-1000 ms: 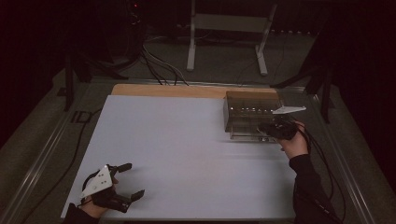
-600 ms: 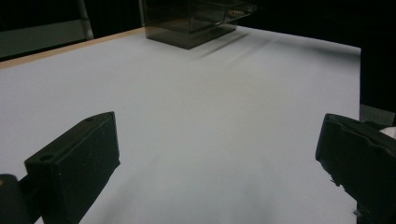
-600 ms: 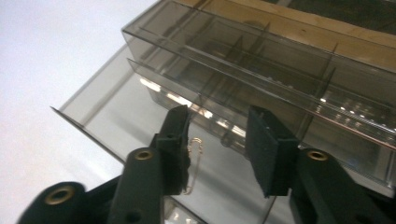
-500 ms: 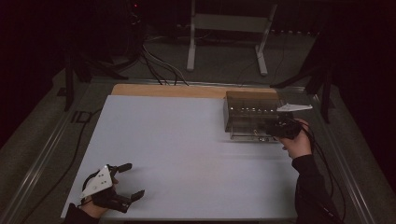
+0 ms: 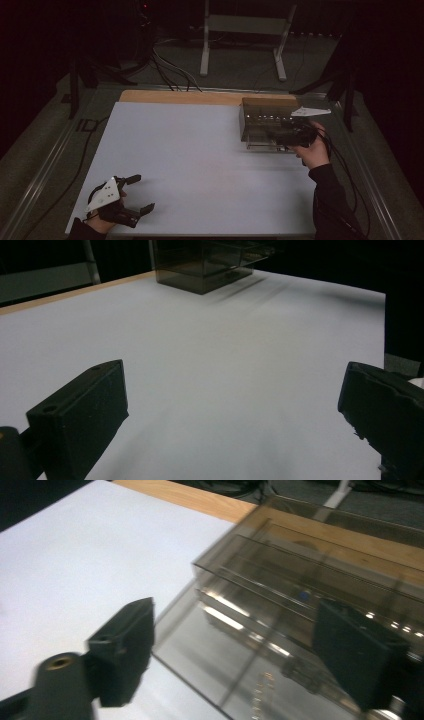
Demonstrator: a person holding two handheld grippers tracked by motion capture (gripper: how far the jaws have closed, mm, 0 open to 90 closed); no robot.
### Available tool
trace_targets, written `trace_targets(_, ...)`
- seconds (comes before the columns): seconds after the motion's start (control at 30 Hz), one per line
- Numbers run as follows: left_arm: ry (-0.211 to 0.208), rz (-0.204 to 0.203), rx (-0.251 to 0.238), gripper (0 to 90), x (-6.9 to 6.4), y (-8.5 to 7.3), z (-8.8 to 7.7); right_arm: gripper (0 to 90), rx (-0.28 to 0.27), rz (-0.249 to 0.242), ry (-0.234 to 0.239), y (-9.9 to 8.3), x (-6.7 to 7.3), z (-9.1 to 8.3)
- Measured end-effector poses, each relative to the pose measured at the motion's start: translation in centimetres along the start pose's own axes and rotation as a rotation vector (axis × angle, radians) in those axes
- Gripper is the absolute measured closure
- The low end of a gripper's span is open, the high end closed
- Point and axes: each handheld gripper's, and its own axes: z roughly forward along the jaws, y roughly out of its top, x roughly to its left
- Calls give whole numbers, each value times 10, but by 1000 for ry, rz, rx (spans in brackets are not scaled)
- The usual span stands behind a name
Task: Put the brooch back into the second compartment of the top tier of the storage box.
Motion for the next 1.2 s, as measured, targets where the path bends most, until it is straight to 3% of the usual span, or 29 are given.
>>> trace_targets(0.3, 0, 1, 2, 6, 0, 0, 0, 89, -18, -38, 56, 10, 18, 1)
trace_targets(0.43, -2, 2, 2, 6, 0, 0, 0, 20, -35, -50, 90, 14, 28, 2)
trace_targets(0.77, -2, -1, -2, 6, 0, 0, -1, 8, -61, -75, 72, 17, 41, 3)
trace_targets(1.07, -2, -1, -4, 6, 0, 0, 0, 9, -132, -63, 74, 3, 48, 3)
trace_targets(1.2, 0, 4, 0, 6, 0, 0, -1, 9, -125, -74, 73, -5, 52, 6)
